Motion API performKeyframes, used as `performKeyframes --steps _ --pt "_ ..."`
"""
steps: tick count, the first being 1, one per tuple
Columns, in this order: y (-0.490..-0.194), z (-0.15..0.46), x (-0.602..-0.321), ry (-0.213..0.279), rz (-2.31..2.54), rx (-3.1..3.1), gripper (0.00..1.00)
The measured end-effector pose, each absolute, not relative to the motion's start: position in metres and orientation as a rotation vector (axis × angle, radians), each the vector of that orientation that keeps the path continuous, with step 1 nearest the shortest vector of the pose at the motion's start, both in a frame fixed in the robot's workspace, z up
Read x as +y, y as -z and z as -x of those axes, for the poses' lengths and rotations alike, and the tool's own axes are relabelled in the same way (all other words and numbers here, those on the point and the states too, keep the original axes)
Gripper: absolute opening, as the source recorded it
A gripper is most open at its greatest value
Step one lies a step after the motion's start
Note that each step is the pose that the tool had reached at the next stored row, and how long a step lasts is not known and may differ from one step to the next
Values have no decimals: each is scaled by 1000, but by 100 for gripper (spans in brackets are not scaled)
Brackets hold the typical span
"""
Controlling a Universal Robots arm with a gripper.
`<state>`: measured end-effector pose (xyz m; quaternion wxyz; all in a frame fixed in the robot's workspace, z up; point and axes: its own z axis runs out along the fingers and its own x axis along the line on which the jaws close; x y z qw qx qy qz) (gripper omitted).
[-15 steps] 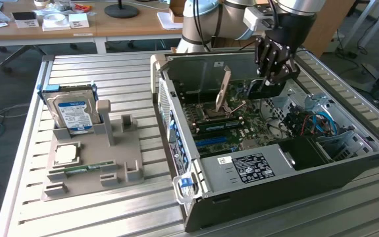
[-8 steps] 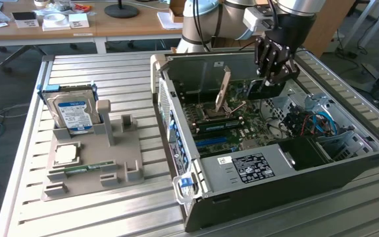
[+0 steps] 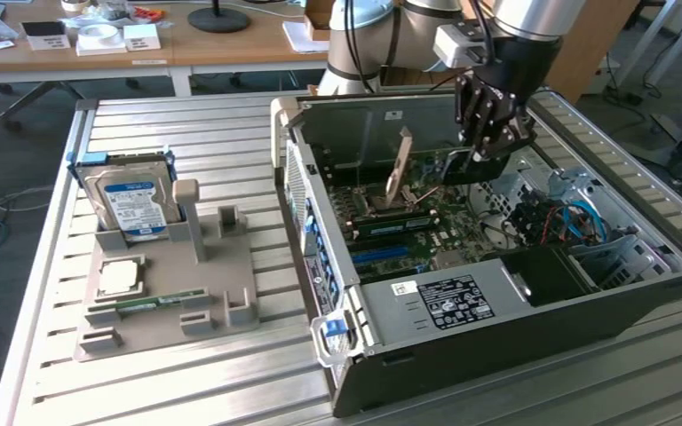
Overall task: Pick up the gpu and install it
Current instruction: 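Insert the gpu into the slot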
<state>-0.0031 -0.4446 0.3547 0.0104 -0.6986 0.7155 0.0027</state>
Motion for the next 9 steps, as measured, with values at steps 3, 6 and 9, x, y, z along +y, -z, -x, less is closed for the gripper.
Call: performKeyframes --steps 3,6,9 --pt "-354 5 -445 -8 2180 2233 27" --pt "-354 7 -446 -8 2180 2233 27" --pt "-353 7 -447 -8 2180 2233 27"
